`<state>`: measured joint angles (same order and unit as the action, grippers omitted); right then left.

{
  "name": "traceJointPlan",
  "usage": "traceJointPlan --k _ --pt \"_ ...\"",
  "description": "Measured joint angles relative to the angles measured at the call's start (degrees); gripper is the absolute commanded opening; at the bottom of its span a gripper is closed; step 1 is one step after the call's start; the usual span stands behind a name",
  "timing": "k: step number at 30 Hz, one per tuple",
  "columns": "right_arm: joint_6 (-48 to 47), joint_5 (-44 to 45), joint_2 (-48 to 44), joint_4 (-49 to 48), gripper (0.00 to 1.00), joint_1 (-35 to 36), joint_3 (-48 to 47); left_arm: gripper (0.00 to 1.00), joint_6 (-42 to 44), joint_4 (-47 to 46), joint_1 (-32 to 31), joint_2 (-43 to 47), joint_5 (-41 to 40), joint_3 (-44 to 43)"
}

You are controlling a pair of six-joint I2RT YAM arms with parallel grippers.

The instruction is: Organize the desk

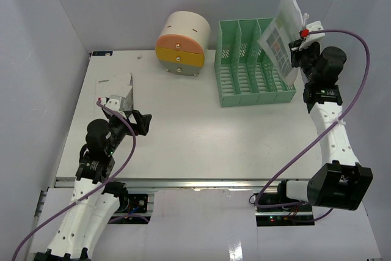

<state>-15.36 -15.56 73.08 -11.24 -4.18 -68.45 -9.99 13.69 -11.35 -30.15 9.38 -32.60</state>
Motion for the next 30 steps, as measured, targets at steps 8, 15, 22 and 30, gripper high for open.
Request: traceJointPlan --k 8,15,22,30 --pt "1.47 -0.05 4.42 -4.02 0.08 0.05 0.70 0.95 0.12 -0.21 0.00 0.31 -0.46 0.00" --pt "1.40 5.03 4.33 -9.83 0.08 1.28 4.86 0.95 0.13 -0.26 0.00 -0.11 -0.64 0.00" --pt "1.21 10.62 1.74 -13.80 0.08 1.29 12.44 0.95 0.14 -0.28 0.00 -0.35 -0.83 0.02" --pt "1.18 12.70 -0.81 -14.91 0.08 0.94 14.96 0.95 0.28 -0.28 0.00 -0.76 -0.85 0.02"
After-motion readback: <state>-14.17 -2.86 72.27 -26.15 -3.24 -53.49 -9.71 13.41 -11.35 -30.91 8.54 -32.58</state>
